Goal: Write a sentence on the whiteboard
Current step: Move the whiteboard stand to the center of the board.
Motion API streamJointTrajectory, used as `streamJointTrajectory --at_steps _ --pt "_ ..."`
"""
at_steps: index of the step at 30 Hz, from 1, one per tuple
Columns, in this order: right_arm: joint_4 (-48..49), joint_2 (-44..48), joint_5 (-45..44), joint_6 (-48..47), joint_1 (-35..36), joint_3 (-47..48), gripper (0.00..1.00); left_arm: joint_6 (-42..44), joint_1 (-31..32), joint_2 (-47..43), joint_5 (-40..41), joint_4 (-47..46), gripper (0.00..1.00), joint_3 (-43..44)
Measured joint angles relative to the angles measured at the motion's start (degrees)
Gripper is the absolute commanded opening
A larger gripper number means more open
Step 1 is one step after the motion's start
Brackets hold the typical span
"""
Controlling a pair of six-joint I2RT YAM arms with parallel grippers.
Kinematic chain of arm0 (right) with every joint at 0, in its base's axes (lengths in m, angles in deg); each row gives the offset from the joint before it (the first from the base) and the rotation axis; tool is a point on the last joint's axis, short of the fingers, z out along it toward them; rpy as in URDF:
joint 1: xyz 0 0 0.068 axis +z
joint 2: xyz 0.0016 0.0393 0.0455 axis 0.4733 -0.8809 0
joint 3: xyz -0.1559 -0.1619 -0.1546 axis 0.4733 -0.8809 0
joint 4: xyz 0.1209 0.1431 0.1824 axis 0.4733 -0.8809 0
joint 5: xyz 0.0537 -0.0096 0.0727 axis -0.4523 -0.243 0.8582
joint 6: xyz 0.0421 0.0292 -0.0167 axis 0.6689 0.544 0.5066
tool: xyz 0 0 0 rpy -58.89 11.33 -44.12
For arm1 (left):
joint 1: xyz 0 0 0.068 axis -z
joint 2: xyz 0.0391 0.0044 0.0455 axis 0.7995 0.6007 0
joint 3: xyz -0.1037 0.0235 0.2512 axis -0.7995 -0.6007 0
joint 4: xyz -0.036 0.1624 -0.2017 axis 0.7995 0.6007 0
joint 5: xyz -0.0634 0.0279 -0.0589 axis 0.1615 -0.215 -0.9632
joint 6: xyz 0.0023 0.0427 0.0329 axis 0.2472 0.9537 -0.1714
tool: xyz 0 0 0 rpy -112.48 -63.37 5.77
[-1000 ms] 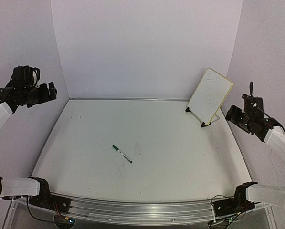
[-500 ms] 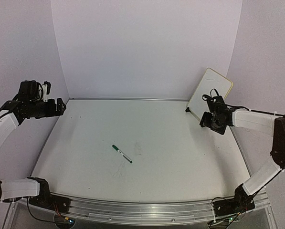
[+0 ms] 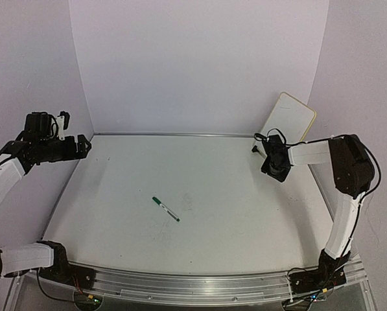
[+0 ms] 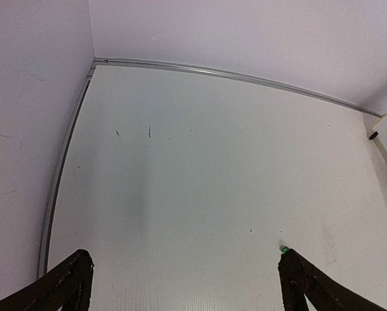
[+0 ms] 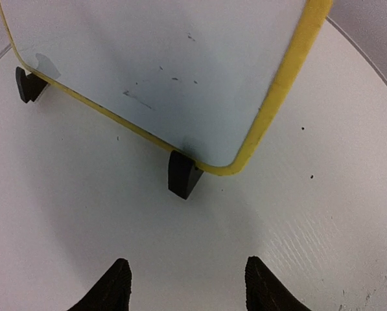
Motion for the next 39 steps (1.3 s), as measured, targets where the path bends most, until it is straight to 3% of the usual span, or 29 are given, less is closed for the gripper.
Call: streamJointTrajectory --at_steps 11,19,31,39 --pt "2.4 -7.9 -3.2 0.5 -1.5 6.5 0.41 0.9 0.0 0.2 -1.1 0.0 0.99 0.0" --pt "2.8 -9.8 -4.3 0.2 -2.3 7.2 0.30 1.0 0.0 0.7 -1.6 0.0 0.99 0.0" --pt "3.4 -12.2 -4.5 0.0 -2.8 8.8 0.26 0.9 0.0 1.0 -2.4 0.0 1.00 0.0" --pt "3.3 -12.7 -5.4 0.0 -2.9 9.3 0.17 1.0 0.0 1.0 -2.4 0.0 0.99 0.0"
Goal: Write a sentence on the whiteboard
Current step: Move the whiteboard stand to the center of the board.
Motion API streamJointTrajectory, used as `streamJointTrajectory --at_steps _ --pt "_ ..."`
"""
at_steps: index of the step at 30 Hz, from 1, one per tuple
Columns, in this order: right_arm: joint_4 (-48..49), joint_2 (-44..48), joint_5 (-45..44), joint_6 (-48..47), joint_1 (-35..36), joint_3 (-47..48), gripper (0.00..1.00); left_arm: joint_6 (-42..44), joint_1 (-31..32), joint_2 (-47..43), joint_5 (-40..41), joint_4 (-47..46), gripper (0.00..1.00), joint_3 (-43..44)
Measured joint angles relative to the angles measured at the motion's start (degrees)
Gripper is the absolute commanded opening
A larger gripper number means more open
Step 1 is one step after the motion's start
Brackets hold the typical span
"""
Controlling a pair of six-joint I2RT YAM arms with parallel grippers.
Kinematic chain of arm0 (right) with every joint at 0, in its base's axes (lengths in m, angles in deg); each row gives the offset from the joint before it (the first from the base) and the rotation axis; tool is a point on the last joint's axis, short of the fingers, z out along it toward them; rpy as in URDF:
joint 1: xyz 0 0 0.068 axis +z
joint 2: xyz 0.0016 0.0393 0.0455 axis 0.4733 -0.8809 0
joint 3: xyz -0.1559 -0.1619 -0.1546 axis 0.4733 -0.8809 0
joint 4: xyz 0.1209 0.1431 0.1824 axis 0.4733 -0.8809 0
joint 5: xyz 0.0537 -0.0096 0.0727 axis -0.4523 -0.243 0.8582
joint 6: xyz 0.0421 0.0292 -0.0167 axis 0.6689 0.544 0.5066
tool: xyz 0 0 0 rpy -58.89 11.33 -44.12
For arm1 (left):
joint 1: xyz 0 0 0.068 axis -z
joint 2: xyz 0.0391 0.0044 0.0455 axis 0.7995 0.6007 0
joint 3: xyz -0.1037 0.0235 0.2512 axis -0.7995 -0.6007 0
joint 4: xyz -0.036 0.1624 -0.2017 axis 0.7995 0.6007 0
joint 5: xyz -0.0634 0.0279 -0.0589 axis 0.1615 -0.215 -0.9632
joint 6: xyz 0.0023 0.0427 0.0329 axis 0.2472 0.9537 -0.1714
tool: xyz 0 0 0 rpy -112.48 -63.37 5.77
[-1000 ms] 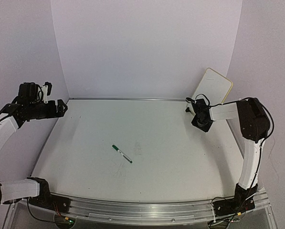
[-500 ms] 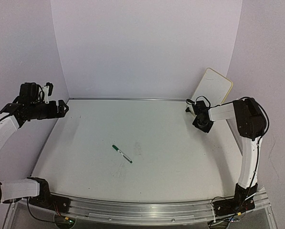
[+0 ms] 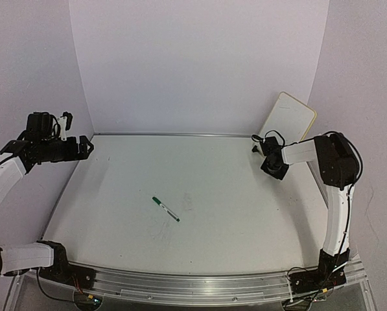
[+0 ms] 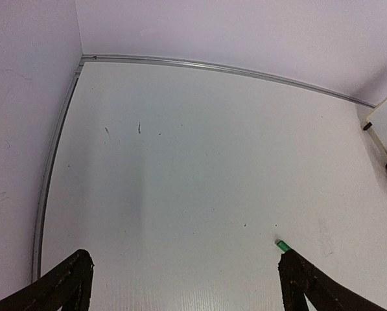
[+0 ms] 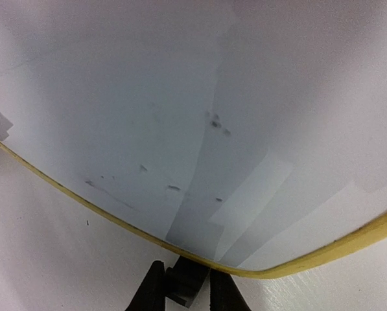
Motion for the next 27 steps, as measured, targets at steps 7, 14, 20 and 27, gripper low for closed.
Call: streamJointTrajectory --at_steps 7,14,20,27 --pt "-1.1 -0.2 -1.9 -0.4 -0.3 0.2 0.07 0.0 0.0 0.1 0.0 0.0 0.99 0.0" --pt "-1.2 -0.2 -2.1 -1.6 -0.3 0.2 0.02 0.0 0.0 0.4 0.0 0.0 0.99 0.0" --pt "0.0 0.2 -2.1 -3.5 -0.3 -0.9 0.00 0.0 0.0 0.6 0.0 0.0 0.99 0.0" --pt "3.9 3.2 -0.5 -8.4 -0.1 -6.2 0.00 0.0 0.0 0.7 0.0 0.0 0.99 0.0"
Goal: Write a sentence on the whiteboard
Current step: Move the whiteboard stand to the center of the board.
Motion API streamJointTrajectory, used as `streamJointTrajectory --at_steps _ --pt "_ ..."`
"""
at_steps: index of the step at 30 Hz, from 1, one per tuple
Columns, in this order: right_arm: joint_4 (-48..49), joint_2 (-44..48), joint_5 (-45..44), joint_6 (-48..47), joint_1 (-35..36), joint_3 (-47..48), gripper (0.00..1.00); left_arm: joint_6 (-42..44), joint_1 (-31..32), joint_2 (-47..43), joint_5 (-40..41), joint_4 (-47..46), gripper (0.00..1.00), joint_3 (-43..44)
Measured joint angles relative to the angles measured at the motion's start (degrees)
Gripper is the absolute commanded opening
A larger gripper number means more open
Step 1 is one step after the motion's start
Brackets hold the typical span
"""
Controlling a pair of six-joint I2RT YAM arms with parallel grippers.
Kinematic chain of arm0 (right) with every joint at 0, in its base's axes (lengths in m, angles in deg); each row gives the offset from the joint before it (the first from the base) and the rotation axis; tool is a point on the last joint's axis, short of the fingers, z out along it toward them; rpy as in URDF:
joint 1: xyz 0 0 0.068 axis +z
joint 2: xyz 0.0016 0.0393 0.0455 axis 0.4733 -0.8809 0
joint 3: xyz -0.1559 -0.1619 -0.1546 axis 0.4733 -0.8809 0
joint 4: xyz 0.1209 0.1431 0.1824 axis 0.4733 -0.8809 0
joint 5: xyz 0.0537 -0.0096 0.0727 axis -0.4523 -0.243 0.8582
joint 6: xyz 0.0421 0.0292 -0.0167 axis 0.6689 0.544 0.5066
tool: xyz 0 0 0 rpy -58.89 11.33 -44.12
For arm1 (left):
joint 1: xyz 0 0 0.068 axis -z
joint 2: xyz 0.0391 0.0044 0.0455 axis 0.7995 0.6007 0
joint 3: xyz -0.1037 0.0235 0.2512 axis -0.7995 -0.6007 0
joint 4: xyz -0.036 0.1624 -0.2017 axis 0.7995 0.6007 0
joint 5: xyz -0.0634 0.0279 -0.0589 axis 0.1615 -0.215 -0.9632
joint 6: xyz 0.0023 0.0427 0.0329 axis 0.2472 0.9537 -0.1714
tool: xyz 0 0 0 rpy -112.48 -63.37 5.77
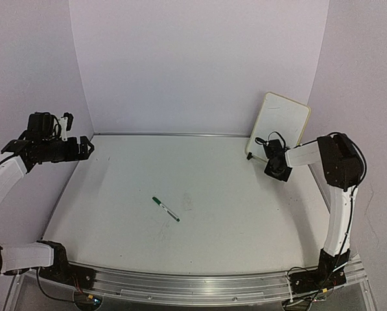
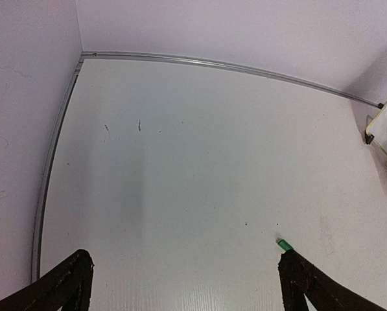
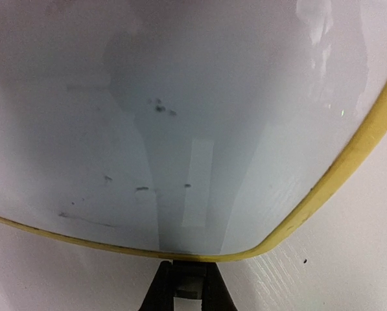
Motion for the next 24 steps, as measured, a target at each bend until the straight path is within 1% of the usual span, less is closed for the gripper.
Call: streamJointTrajectory --at_steps 8,13,24 --pt "3.3 4.7 2.1 -3.8 2.9 -7.4 0.00 0.0 0.0 0.5 0.0 0.0 0.99 0.0" --pt "3.8 8.4 4.4 -5.3 7.3 -11.8 0.00 0.0 0.0 0.7 0.0 0.0 0.99 0.0" --pt "3.2 10.8 7.9 -7.3 17.7 -13.8 0.00 0.0 0.0 0.6 1.0 -1.0 0.99 -1.1"
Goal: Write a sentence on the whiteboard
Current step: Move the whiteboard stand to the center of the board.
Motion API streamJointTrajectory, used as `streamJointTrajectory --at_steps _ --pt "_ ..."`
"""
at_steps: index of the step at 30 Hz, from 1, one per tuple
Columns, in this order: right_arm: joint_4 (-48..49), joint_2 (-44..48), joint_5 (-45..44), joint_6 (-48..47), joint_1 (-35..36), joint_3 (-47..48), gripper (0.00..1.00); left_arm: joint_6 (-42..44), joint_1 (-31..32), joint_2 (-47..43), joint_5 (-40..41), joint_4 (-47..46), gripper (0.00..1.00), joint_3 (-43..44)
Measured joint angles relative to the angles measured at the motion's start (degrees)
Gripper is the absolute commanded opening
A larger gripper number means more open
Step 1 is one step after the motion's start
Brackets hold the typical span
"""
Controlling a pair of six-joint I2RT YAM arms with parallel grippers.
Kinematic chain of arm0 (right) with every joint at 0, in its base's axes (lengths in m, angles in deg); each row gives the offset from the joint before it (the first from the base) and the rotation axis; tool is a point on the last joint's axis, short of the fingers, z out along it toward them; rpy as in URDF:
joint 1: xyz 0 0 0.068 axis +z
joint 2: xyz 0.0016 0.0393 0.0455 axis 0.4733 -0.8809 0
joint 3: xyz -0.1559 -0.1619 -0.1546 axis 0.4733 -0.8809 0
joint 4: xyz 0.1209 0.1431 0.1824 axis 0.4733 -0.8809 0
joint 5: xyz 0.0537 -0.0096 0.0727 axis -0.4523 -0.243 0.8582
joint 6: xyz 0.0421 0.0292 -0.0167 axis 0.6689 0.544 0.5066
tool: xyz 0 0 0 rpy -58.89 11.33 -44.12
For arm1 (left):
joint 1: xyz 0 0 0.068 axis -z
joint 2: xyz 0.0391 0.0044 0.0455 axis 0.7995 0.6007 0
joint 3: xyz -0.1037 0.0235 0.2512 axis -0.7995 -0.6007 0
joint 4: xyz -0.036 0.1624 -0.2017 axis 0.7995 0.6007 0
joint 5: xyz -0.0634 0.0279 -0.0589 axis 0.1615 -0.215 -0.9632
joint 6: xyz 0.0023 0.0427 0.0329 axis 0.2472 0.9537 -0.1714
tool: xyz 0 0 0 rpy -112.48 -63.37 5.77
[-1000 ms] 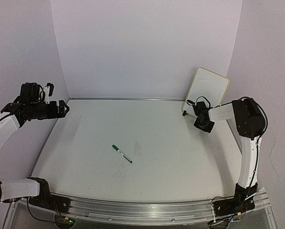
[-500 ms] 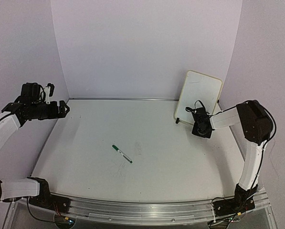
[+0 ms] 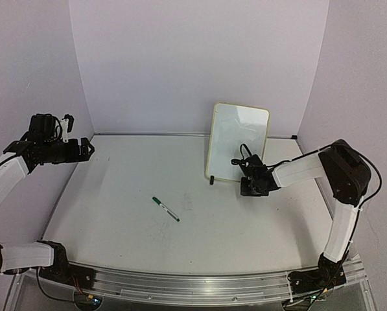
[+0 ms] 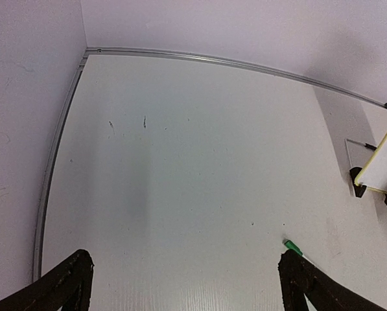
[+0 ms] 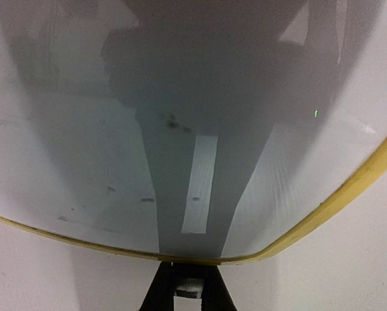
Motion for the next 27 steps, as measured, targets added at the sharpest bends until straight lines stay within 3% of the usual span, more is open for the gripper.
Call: streamJointTrajectory --at_steps 16,27 --pt "-3.4 0.1 -1.1 2.5 14.0 0.8 0.01 0.0 0.0 0.0 0.1 0.0 0.99 0.0" --pt "-6.1 0.1 -1.6 4.3 16.7 1.1 0.42 0.0 0.0 0.0 0.1 0.0 0.99 -0.1"
